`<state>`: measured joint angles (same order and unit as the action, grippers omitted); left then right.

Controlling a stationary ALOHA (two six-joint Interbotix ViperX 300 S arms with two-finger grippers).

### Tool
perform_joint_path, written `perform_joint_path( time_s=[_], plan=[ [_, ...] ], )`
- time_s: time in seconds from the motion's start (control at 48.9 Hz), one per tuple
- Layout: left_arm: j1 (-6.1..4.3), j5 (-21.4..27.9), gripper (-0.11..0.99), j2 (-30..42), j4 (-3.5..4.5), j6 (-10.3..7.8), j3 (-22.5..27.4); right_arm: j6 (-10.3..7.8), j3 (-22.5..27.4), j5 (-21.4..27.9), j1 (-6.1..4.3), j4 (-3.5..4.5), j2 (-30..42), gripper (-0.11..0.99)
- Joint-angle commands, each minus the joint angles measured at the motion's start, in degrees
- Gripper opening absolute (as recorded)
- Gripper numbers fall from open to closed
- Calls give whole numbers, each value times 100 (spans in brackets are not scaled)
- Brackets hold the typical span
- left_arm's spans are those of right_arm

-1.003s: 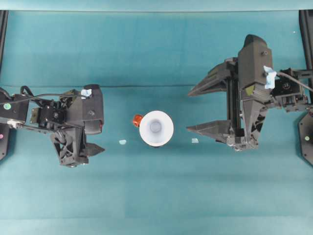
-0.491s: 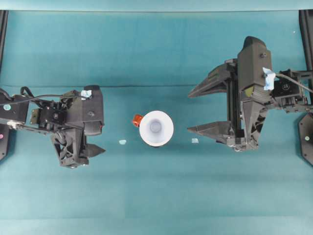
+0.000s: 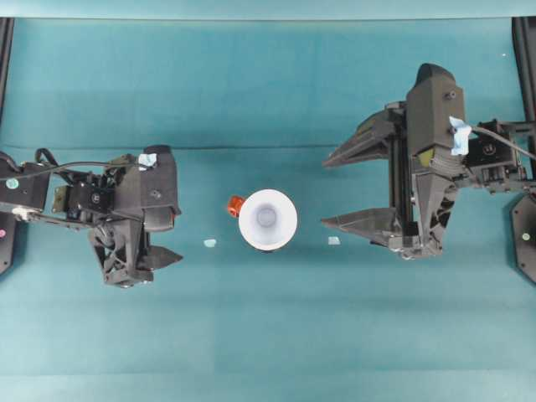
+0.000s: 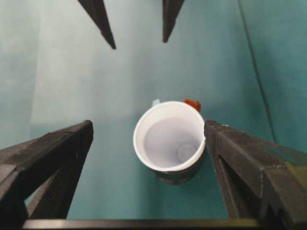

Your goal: Put the paper cup into the moved red handle cup holder.

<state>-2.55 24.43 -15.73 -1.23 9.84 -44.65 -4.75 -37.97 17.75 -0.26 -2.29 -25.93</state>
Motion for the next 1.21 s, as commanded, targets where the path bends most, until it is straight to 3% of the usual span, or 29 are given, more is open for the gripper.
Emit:
perform_joint_path(
  time_s=[0.0, 1.187],
  plan=[
    [-18, -44, 96, -18, -26, 9, 35, -26, 53, -18, 18, 9, -44, 87],
    [-18, -44, 96, -26, -26, 9, -26, -35, 44, -18, 18, 9, 44, 87]
  ],
)
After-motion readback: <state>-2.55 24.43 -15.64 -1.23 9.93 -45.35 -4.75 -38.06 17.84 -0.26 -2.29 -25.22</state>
